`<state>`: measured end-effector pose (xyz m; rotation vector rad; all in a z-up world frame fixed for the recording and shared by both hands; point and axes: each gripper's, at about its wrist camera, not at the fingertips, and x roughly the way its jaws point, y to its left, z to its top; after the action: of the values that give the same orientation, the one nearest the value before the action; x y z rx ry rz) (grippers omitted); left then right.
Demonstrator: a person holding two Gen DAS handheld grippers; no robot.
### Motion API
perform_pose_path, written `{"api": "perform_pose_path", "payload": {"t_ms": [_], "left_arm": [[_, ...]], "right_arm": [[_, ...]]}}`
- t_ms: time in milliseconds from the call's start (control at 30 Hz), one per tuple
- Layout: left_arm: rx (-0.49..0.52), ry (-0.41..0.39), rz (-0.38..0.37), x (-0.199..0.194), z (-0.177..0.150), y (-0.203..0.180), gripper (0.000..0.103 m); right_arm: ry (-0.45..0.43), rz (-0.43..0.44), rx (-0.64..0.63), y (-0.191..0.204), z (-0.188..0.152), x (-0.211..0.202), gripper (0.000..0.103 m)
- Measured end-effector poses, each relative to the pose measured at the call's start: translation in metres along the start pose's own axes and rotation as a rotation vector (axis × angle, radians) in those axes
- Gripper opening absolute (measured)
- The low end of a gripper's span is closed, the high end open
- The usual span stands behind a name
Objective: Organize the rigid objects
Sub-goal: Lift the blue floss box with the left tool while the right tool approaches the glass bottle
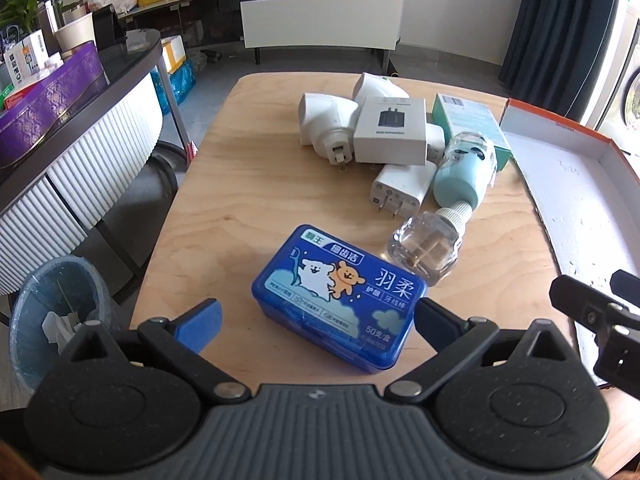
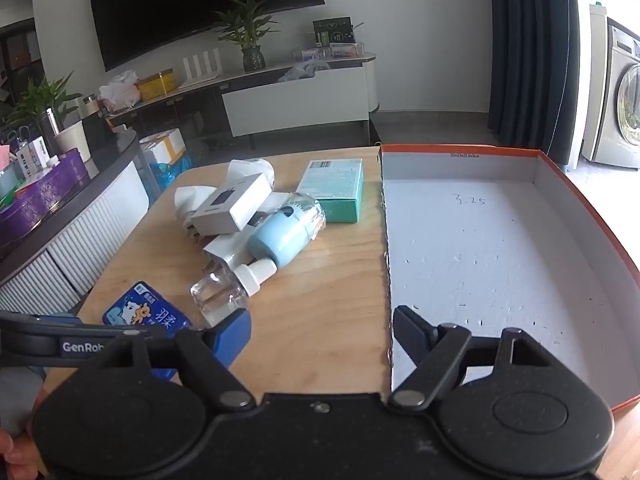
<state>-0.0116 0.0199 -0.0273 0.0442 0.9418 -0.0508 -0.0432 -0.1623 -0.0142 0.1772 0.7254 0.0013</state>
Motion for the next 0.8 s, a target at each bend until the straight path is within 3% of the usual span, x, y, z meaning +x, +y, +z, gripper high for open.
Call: {"api": "perform_pose_path", "payload": {"t_ms": [567,800], "left_arm": [[0.021,-0.017,-0.041,0.0018,-0.0003,0.0061,0.103],[0.126,-0.04,-0.118,0.0072,-0.0009,0.0069,0.103]], "right_arm": [[0.011,0.004,-0.012,0.0038,0.0009,0.0012,0.092],[0.013,0.004,-0.014,0.0049,-0.0006,-0.0004,0.092]]}}
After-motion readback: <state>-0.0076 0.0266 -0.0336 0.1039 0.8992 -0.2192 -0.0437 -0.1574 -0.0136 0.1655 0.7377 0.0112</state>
